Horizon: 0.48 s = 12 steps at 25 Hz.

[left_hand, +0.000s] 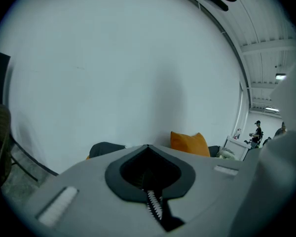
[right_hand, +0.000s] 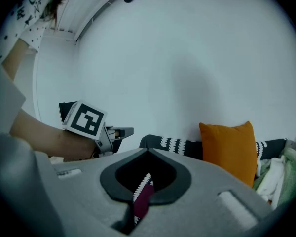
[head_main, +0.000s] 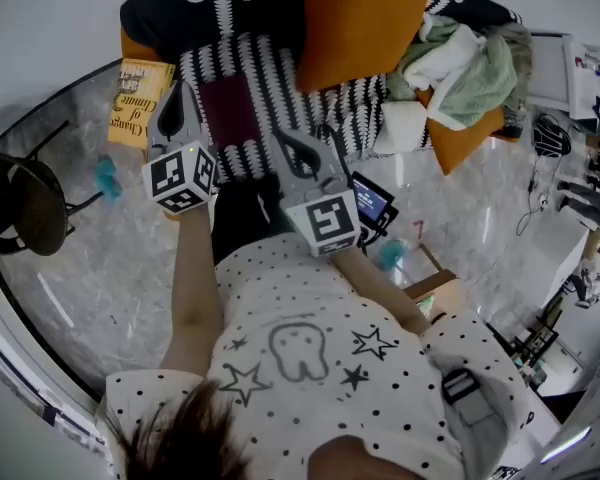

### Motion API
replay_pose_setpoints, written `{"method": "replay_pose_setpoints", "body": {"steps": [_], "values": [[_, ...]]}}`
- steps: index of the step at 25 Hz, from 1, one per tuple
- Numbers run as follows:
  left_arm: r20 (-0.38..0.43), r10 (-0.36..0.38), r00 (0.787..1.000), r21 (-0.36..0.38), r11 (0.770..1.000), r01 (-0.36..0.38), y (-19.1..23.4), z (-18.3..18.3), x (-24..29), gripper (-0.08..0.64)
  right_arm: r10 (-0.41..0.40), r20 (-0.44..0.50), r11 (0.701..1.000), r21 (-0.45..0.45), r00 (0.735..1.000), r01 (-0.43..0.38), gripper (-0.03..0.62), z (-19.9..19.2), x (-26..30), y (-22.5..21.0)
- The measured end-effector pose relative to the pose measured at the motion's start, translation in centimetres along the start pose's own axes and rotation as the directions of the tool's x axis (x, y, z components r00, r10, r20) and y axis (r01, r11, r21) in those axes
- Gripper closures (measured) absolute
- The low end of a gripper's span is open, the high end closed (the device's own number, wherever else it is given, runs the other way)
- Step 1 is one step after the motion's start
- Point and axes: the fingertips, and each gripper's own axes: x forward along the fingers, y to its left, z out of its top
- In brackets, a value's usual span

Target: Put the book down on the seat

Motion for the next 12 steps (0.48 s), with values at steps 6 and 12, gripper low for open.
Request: {"method": "replay_pose_setpoints", "body": {"steps": [6, 12], "values": [[0.061, -0.008, 0.998, 0.027, 1.0, 0.006, -1.6, 3.6, -2.1, 0.56, 0.021, 0.02, 0.999, -0.024, 1.0, -0.021, 0.591, 1.0, -0.1, 0.3], [0.091, -0.034, 0.995, 0.058, 0.998, 0.028, -3.0, 5.8, -4.5, 0.56, 0.052, 0.034, 0.998, -0.043, 0.998, -0.051, 0.591, 1.6, 0.1, 1.0]]}}
